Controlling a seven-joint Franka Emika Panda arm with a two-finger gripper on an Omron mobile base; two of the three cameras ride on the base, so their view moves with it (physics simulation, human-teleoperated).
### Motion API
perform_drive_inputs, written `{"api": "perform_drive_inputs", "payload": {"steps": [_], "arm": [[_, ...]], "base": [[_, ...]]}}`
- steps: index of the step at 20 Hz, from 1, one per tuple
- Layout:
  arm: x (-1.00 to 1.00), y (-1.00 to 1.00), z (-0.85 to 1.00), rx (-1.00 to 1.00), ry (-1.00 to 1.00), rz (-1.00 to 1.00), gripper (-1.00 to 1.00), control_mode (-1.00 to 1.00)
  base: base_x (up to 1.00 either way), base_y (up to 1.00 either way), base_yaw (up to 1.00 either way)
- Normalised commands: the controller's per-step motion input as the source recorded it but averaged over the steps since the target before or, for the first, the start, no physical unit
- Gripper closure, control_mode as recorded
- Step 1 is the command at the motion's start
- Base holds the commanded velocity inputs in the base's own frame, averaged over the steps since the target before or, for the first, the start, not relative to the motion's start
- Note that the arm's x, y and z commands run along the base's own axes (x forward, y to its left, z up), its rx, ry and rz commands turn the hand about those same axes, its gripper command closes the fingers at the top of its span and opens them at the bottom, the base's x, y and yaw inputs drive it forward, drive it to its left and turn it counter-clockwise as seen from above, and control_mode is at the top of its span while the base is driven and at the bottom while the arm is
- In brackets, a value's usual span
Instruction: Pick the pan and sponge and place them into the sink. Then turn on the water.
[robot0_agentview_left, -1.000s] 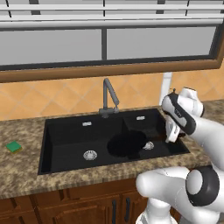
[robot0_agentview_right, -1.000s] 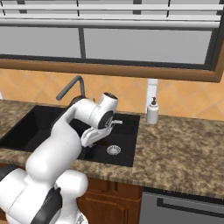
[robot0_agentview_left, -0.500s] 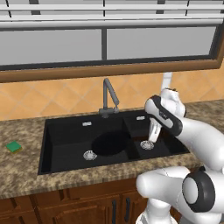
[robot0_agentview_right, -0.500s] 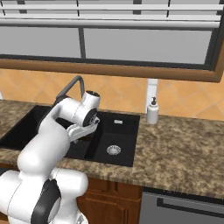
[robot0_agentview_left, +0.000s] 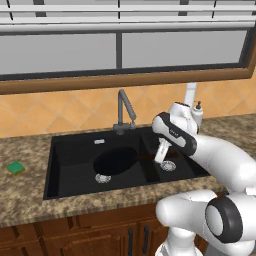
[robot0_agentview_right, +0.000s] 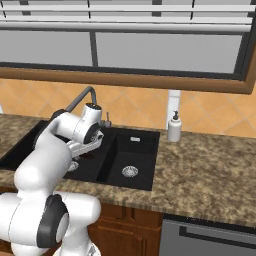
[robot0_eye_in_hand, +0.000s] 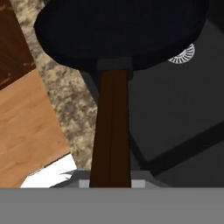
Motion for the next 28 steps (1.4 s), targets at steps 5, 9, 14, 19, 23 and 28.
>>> {"api": "perform_drive_inputs", "payload": {"steps": [5,9,14,19,23,28], "arm": [[0.14,0.29,-0.08,0.0,-0.05,-0.02,1.0,-1.0],[0.18,0.26,-0.11,0.0,-0.02,-0.01,1.0,-1.0],[0.15,0.33,-0.17,0.0,0.0,0.0,1.0,-1.0],[0.11,0.19,-0.28,0.0,0.0,0.0,1.0,-1.0],[0.16,0.0,-0.38,0.0,0.0,0.0,1.0,-1.0],[0.14,0.0,-0.37,0.0,0.0,0.0,1.0,-1.0]], "base": [[0.0,0.0,0.0],[0.0,0.0,0.0],[0.0,0.0,0.0],[0.0,0.0,0.0],[0.0,0.0,0.0],[0.0,0.0,0.0]]}}
